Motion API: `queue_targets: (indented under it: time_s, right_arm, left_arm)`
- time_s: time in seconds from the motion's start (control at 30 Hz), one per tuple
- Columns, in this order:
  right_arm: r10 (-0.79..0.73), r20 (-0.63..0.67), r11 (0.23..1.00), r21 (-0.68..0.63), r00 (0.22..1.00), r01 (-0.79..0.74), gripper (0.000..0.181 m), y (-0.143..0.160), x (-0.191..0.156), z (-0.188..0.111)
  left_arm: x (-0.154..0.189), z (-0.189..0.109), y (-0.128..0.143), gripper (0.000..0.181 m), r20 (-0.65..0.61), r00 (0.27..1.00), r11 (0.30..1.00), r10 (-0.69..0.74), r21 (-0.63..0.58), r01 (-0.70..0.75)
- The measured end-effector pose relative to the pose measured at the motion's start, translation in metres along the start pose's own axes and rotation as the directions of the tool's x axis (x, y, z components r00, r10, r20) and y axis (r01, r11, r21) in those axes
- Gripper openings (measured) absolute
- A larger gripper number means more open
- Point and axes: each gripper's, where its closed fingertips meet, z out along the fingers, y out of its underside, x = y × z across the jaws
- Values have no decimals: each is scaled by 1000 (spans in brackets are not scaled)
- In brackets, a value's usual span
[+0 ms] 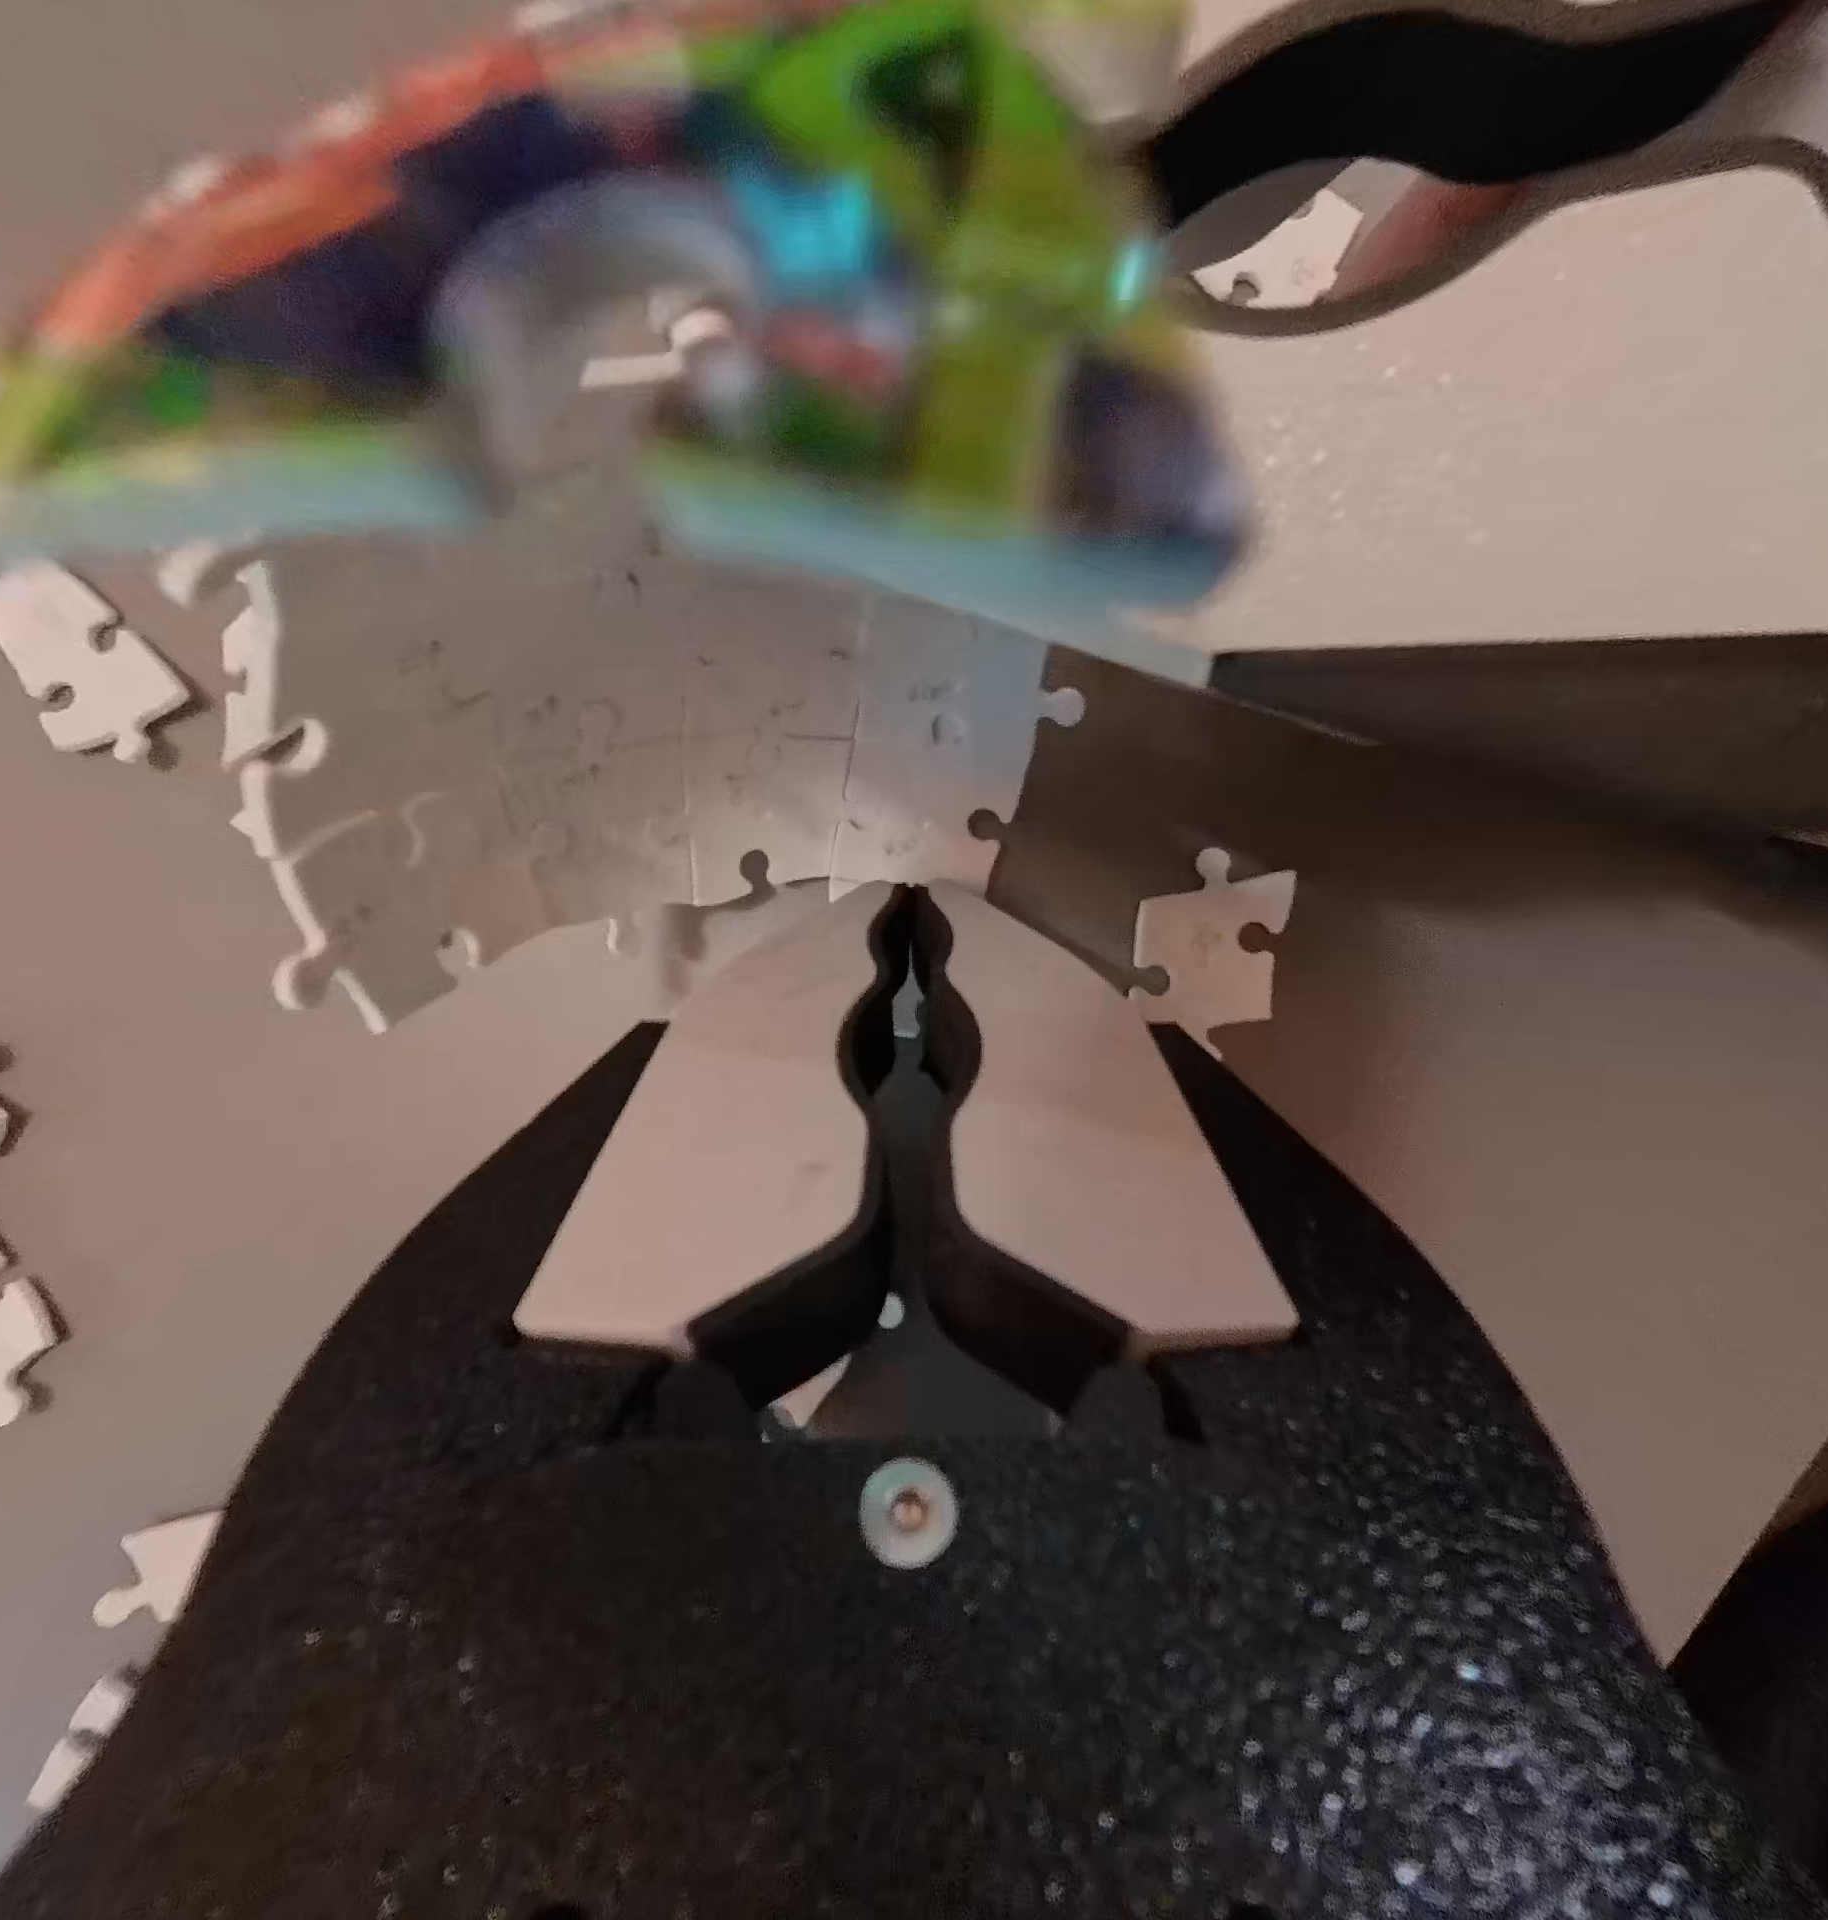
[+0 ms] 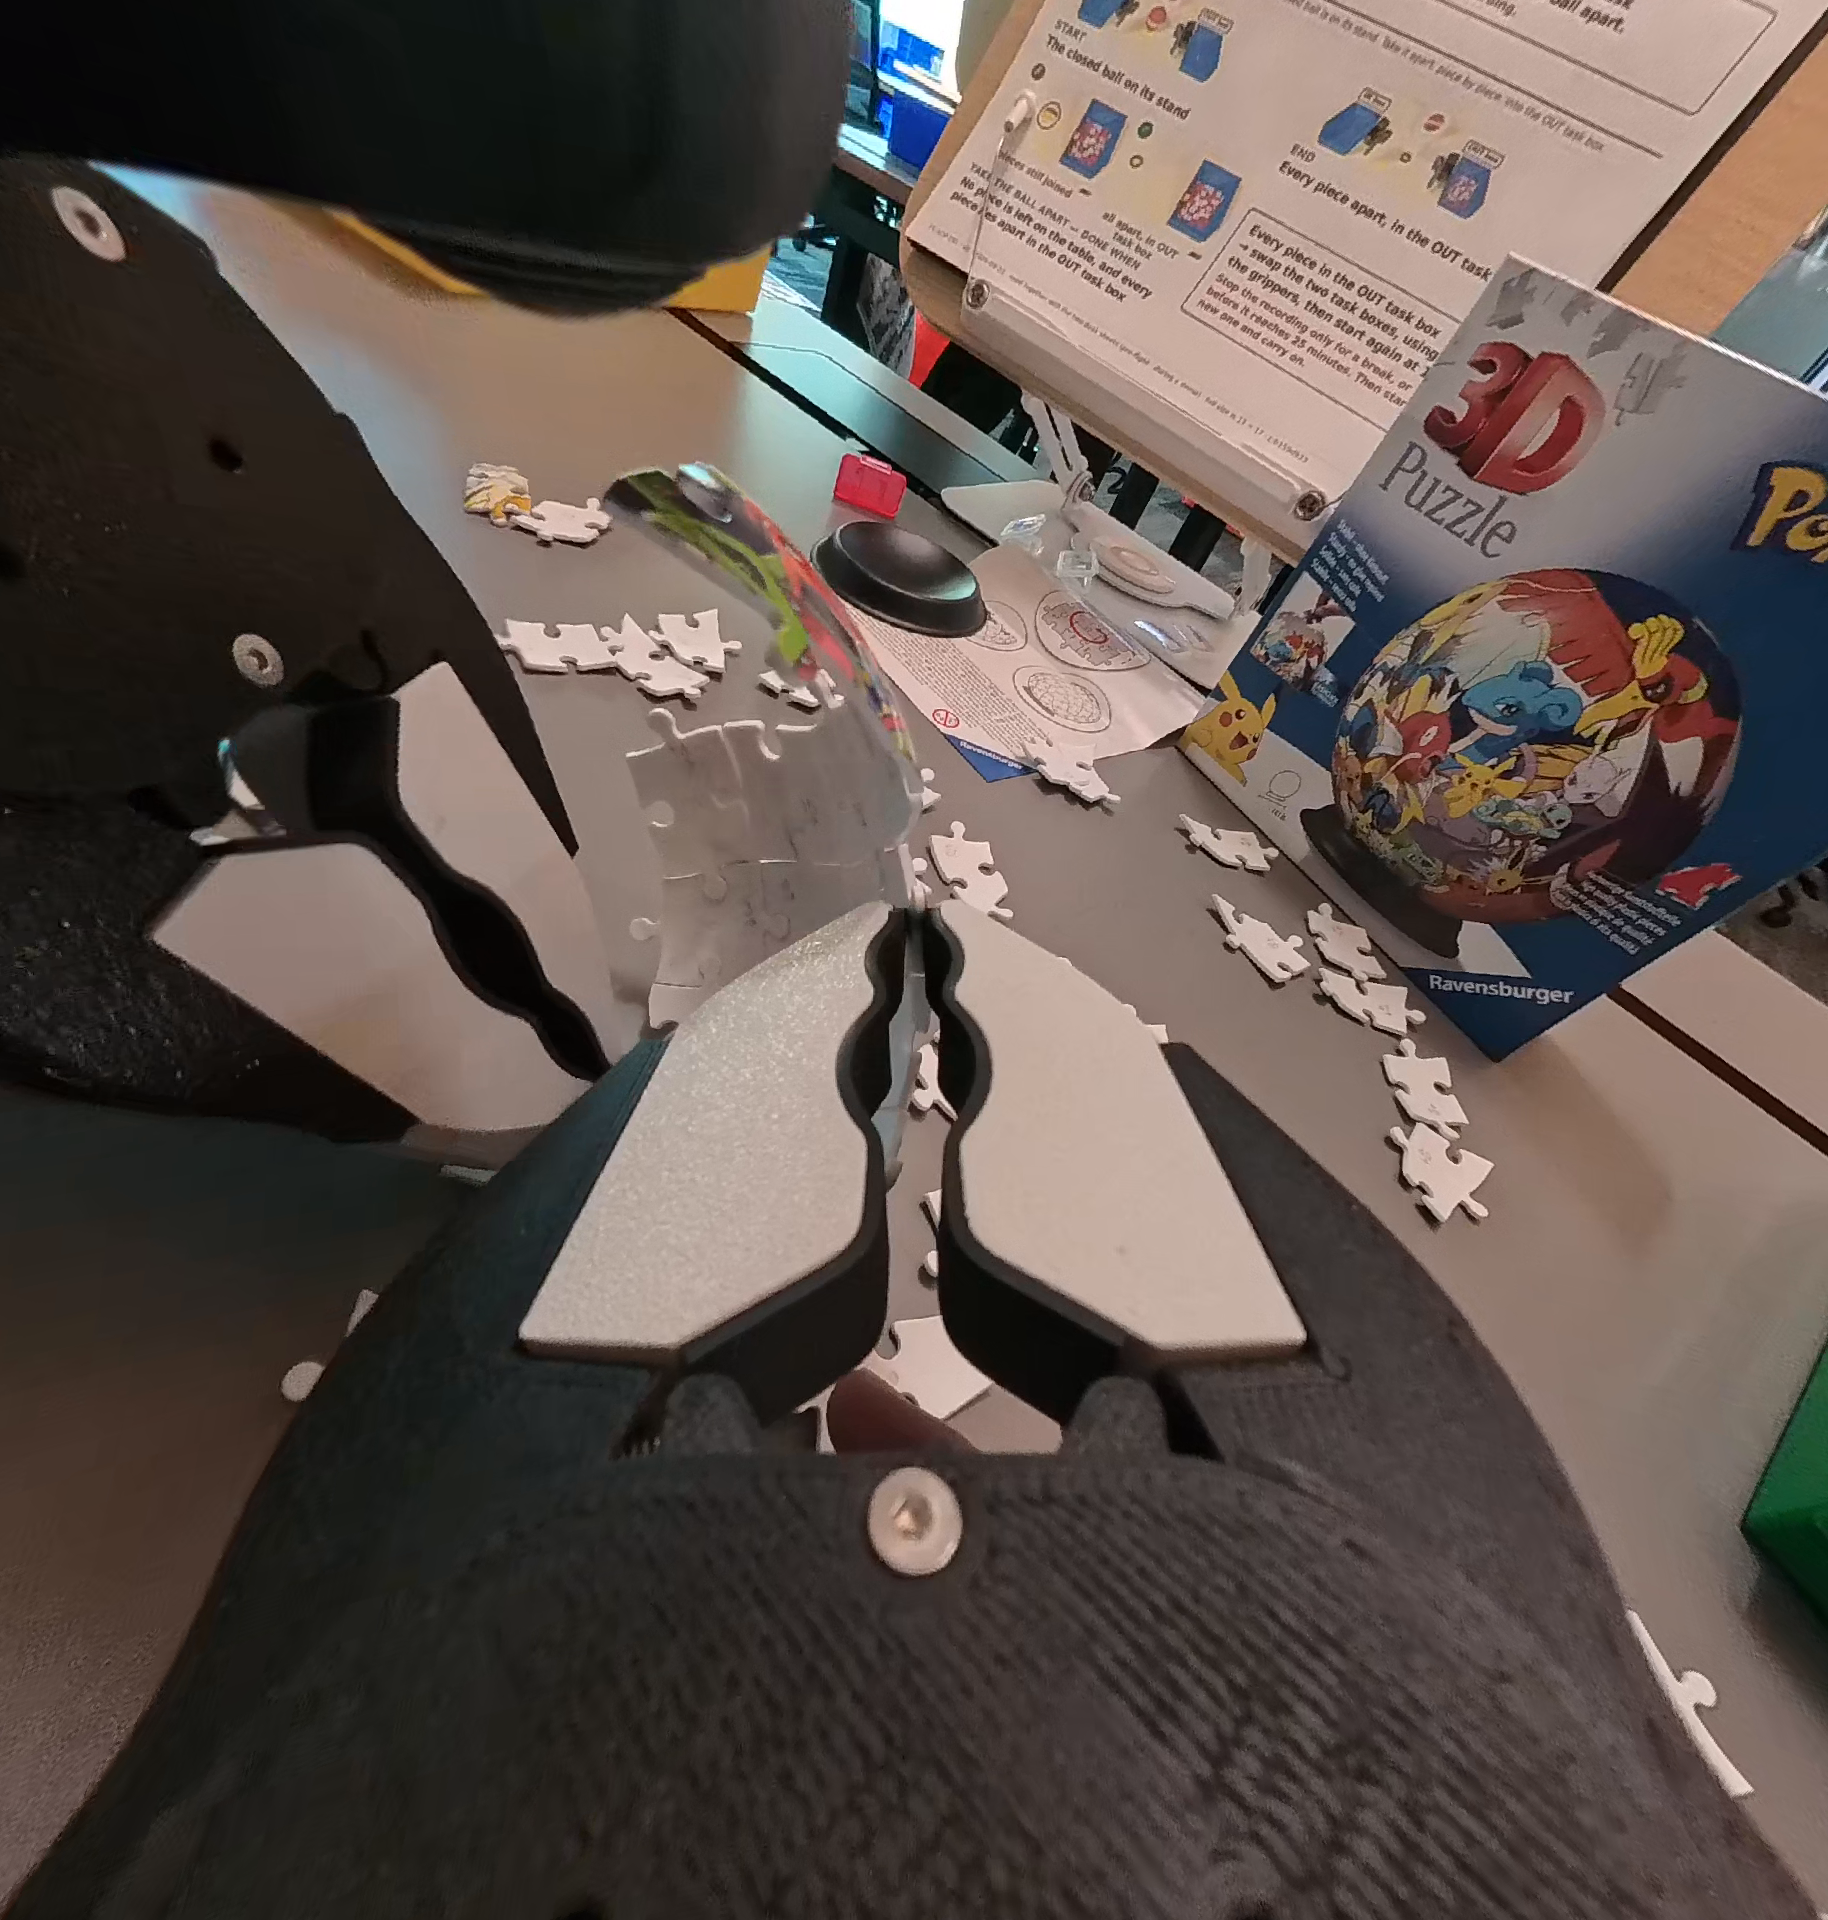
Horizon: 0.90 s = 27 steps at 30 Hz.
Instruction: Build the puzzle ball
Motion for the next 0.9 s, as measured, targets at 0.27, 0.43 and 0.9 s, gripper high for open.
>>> queue_targets:
  time_s: [0.27,0.43,0.9]
  right_arm:
    - [-1,-3,1000,1,1000,1,4,0,1,0]
    - [4,1,1000,-4,1000,-4,4,1,1,1]
    - [0,-6,1000,-9,1000,0,4,1,1,2]
  left_arm:
    - [-11,-26,-16,0,50,999,983,10,184,-19]
    - [-9,-12,-7,0,83,994,991,72,110,-81]
    - [-17,-29,-17,0,176,971,961,162,195,-196]
